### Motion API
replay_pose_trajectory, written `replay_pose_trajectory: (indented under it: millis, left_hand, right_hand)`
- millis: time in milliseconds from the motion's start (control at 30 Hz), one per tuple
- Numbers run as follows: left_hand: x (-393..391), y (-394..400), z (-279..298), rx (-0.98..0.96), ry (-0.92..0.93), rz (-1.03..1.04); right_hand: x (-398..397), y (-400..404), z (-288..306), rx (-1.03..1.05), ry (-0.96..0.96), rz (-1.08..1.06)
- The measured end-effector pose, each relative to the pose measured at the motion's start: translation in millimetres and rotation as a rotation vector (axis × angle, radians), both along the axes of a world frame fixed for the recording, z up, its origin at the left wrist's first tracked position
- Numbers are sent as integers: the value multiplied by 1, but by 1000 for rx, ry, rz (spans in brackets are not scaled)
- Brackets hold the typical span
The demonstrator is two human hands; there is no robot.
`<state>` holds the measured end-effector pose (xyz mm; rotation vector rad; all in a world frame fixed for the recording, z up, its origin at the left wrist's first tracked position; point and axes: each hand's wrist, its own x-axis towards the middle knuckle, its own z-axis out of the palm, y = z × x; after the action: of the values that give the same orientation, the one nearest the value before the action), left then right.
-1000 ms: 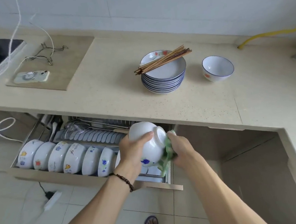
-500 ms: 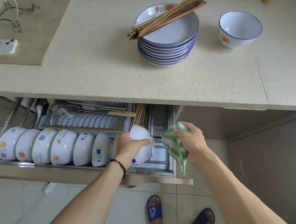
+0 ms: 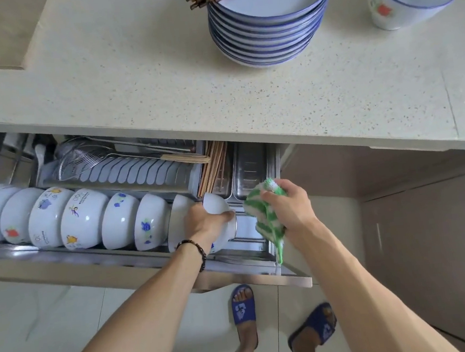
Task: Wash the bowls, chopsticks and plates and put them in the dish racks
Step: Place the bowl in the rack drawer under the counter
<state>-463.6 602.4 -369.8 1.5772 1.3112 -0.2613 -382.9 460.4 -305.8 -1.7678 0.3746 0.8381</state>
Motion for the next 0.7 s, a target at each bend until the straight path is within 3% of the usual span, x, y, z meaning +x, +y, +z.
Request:
replay_pose_trajectory:
  millis: [267, 433, 533, 633, 700]
  left_hand:
    - [-1, 6, -6, -16, 108, -45]
    - [-8, 3, 18, 69, 180, -203]
    - [-4, -2, 46, 152, 18, -246]
    - [17, -16, 89, 25, -263, -269]
    - [35, -29, 120, -65, -379, -390]
  right_hand:
    - [-1, 0, -7, 0, 2, 7]
    - [-4, -4, 3, 41, -45, 16]
    - [1, -16, 26, 43, -149, 109]
    - [9, -34, 57, 114, -177, 177]
    - [15, -50, 77, 78, -258, 271]
